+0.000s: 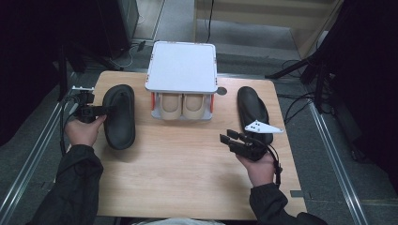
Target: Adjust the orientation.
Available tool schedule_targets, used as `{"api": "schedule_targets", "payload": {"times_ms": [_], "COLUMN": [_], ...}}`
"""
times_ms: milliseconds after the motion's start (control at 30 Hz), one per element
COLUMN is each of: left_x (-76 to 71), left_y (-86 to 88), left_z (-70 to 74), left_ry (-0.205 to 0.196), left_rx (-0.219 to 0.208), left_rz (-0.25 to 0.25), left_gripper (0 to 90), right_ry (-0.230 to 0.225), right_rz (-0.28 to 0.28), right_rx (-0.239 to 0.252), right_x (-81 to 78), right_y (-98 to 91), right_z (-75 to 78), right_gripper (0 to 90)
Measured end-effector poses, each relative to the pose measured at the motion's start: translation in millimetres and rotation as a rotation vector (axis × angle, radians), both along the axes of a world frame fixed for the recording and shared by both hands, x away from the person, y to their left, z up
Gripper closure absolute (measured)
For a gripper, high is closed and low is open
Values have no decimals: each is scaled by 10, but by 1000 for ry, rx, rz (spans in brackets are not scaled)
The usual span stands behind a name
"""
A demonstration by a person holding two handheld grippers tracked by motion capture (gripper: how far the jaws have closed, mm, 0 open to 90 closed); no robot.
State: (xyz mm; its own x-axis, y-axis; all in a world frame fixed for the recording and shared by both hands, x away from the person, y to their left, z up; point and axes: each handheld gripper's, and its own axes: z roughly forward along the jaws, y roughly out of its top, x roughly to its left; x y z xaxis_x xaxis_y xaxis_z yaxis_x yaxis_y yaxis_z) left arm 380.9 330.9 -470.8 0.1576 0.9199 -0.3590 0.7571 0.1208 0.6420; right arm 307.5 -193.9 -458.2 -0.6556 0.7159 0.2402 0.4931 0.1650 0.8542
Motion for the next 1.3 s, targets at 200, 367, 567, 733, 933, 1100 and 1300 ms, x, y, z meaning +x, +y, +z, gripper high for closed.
{"api": "schedule_targets", "payload": {"times_ms": [200,367,567,733,933,1100,1300], "left_x": [-176,-344,-526,-644,-800,-916,-984], "left_y": [-119,-232,-428,-619,-791,-948,-1137], "left_z": [52,79,119,93,64,-30,-91], "left_ry": [-3,-5,-30,-18,-13,-13,-7], "left_rx": [13,6,13,-2,-3,-35,-11], "left_rz": [-34,-61,-106,-153,-186,-220,-252], "left_gripper": [703,702,701,701,701,700,698], "right_ry": [-6,-6,-12,-28,-28,-33,-40], "right_rz": [1,-13,-13,-14,-18,-17,-13], "right_rx": [1,6,15,-14,-4,-2,-16], "right_x": [16,43,64,79,103,128,133], "right_y": [-12,-50,-68,-53,-70,-81,-59], "right_z": [20,29,50,70,77,90,97], "right_gripper": [606,606,606,605,605,605,605]}}
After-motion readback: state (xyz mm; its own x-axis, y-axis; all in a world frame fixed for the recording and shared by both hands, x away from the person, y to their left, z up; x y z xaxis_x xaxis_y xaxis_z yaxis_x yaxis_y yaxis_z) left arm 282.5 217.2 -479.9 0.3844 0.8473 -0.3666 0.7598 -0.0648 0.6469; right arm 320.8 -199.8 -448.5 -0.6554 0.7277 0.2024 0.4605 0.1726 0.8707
